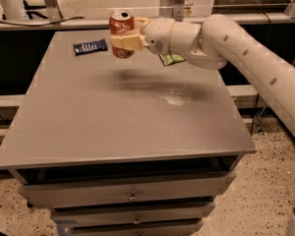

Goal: Move coke can near rxbar blueberry

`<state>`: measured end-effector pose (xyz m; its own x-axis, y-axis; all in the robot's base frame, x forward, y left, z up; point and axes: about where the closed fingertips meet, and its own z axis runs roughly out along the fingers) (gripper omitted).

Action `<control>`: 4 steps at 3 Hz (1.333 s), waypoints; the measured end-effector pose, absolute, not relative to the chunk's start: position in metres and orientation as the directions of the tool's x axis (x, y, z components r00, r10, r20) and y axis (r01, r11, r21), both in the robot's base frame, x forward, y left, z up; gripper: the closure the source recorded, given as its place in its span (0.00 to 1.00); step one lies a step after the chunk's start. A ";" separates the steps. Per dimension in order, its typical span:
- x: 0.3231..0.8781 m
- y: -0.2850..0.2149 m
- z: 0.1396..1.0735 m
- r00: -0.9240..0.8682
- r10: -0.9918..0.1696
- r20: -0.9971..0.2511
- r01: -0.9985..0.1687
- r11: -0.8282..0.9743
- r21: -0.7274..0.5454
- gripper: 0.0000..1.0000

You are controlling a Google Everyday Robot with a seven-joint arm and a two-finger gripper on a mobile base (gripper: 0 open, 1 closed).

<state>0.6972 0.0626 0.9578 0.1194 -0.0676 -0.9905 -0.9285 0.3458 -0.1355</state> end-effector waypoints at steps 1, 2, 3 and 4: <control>0.751 0.085 0.950 0.095 -0.096 -0.991 -0.934 0.335 -0.122 1.00; 0.788 0.096 0.932 0.057 -0.115 -0.992 -0.934 0.344 -0.093 1.00; 0.811 0.103 0.914 0.025 -0.119 -0.993 -0.932 0.355 -0.066 1.00; 0.823 0.106 0.900 0.003 -0.116 -0.993 -0.930 0.364 -0.045 1.00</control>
Offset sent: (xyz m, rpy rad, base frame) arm 0.1403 0.0385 -0.0475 -0.0705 0.1089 -0.0303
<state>0.8228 0.1065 0.9002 0.0028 -0.1156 -0.9933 -0.9304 0.3638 -0.0449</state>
